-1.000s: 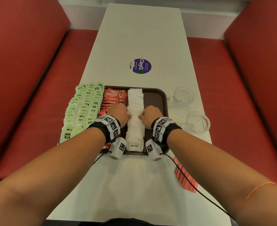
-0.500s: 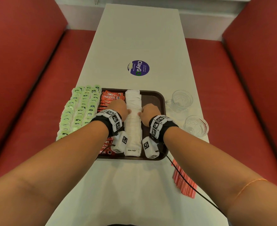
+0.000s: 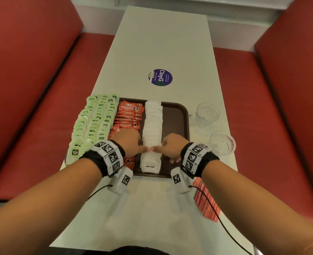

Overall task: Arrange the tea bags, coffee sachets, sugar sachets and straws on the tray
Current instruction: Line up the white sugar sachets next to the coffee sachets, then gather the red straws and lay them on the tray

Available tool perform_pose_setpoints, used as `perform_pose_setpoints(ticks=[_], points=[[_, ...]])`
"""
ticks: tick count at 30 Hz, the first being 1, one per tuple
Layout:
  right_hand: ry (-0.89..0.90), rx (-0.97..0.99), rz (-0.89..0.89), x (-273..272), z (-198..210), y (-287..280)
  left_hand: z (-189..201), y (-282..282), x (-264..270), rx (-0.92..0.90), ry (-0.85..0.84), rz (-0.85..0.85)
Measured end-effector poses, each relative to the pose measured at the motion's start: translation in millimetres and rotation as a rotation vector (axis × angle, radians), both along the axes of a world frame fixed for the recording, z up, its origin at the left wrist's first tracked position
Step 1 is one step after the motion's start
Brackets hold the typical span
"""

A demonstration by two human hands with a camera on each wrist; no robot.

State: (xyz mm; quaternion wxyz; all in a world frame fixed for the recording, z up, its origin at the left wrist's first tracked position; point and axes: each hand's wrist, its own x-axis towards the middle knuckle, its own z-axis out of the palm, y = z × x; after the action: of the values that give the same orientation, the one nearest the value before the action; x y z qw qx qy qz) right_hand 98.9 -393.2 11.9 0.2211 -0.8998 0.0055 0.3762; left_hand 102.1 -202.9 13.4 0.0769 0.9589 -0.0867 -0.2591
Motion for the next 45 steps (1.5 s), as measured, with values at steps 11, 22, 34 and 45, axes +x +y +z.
perform_pose_setpoints(ticks=[11, 22, 34, 45], points=[[-0.18, 0.019, -0.016, -42, -21, 13, -21, -8, -46, -0.047, 0.007, 0.041], [-0.254, 0.021, -0.197, -74, -18, 19, -12, -8, -63, -0.097, -0.02, 0.073], [-0.409, 0.085, -0.137, -111, 31, -42, 25, -51, -70, -0.245, -0.29, -0.062], [-0.242, -0.261, -0.086, -134, 27, -157, 26, -167, -90, -0.115, -0.153, -0.296]])
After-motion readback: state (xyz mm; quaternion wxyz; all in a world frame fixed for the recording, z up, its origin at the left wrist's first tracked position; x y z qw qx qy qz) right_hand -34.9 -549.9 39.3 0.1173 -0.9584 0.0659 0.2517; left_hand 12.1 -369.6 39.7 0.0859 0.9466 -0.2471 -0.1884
